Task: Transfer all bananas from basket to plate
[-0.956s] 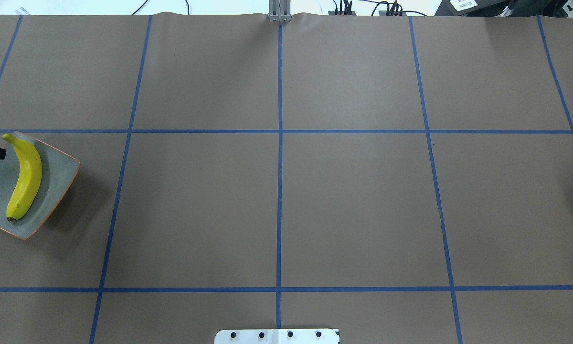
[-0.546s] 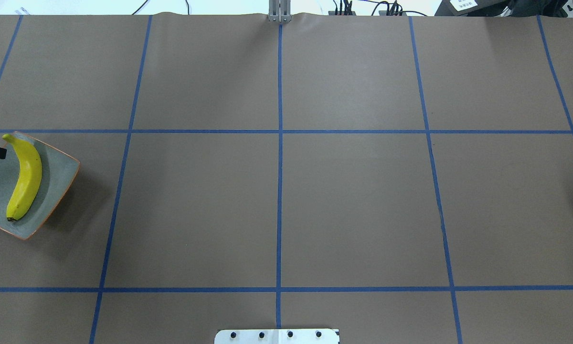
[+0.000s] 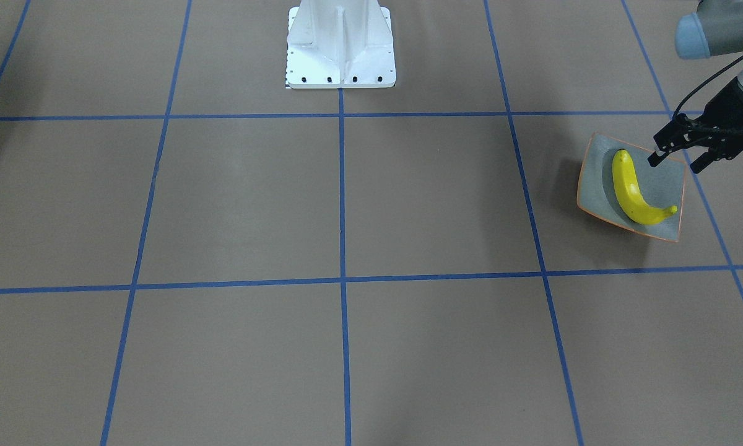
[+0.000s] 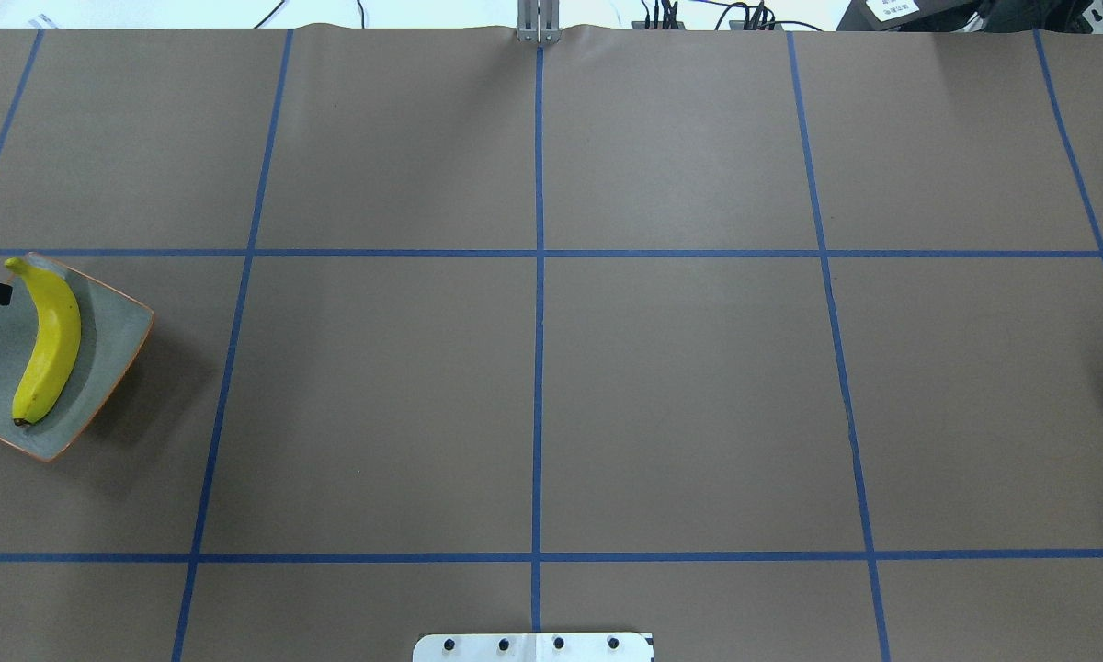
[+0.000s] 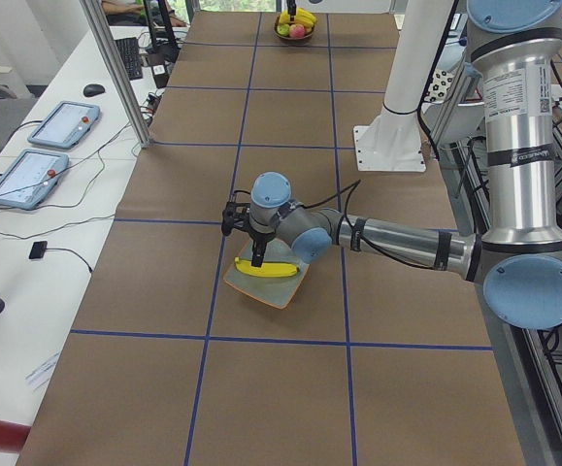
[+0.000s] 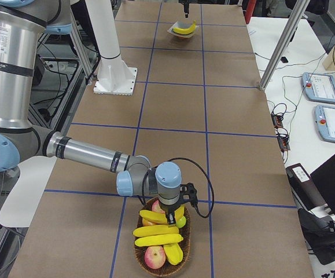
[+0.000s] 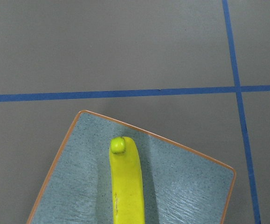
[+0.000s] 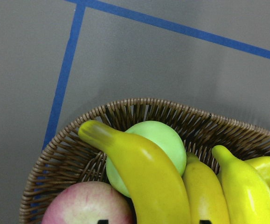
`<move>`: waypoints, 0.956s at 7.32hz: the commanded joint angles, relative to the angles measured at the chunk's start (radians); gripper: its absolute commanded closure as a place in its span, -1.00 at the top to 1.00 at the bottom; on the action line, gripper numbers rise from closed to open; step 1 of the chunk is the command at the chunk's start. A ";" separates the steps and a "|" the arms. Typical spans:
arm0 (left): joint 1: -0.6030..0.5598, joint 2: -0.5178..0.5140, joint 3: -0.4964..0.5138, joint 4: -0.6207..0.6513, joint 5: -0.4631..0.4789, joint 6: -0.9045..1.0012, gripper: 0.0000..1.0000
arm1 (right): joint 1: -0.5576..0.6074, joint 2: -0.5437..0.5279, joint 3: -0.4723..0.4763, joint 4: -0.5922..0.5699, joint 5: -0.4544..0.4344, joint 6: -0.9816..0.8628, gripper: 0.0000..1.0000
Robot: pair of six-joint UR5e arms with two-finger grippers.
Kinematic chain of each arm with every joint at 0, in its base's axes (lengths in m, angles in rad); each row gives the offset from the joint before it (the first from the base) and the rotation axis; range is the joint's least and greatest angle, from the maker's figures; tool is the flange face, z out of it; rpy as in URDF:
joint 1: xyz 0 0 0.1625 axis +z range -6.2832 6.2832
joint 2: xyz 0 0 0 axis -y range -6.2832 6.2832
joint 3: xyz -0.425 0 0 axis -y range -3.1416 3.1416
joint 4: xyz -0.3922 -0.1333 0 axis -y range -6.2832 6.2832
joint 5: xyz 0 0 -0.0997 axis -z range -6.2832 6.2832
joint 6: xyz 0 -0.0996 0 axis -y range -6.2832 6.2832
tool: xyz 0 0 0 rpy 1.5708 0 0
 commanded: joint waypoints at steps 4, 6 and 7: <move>-0.008 0.003 -0.012 -0.002 -0.005 0.000 1.00 | -0.003 0.005 -0.012 0.002 -0.033 -0.035 0.16; -0.050 0.004 -0.012 -0.003 -0.061 0.000 1.00 | -0.003 0.008 -0.012 0.001 -0.039 -0.035 -0.85; -0.063 0.004 -0.014 -0.003 -0.070 0.000 1.00 | -0.003 0.025 -0.006 -0.001 -0.039 -0.033 -1.00</move>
